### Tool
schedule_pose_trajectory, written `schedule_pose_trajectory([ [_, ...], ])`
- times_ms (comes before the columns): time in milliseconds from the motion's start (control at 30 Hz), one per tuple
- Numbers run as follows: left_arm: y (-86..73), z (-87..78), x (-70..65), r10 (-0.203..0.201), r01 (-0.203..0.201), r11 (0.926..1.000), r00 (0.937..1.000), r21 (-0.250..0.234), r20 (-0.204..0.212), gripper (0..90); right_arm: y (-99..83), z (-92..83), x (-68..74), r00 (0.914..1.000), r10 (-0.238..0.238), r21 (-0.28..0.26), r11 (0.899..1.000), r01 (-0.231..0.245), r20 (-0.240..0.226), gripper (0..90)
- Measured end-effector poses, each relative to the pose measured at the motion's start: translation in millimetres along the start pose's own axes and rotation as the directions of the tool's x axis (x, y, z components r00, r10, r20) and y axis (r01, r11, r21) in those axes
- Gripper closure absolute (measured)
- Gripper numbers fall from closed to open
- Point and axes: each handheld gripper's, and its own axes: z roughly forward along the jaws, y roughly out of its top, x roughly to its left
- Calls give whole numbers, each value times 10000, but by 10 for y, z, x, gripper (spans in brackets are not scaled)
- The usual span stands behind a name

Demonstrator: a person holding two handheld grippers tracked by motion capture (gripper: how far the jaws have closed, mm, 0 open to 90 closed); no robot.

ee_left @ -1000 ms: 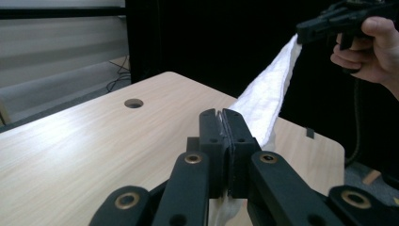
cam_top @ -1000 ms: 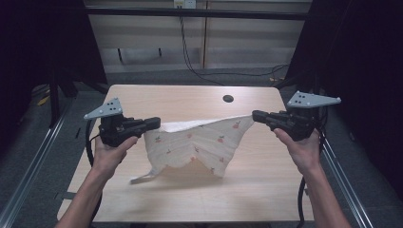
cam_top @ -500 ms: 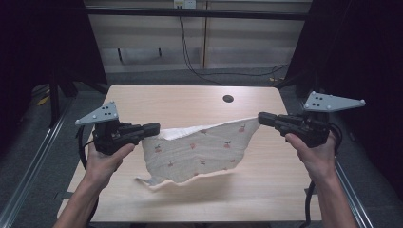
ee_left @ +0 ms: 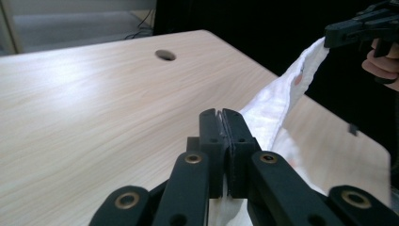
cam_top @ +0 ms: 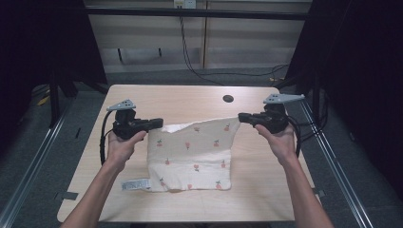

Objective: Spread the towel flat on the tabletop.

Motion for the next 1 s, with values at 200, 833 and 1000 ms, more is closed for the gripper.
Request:
schedule_pose_trajectory([
  [200, -70, 180, 166, -314, 317, 9984, 9995, 468, -67, 877, -94, 387, -184, 9993, 306, 479, 9983, -317, 218, 893],
  [833, -244, 164, 464, -652, 757, 9920, 9925, 1012, -1030, 656, -219, 737, -310, 9961, 610, 1114, 9914, -679, 643, 708],
  [1000, -411, 89, 296, 8, 111, 9877, 9971, 1559, -762, 712, -354, 611, -142, 9988, 455, 1327, 9900, -471, 155, 727],
])
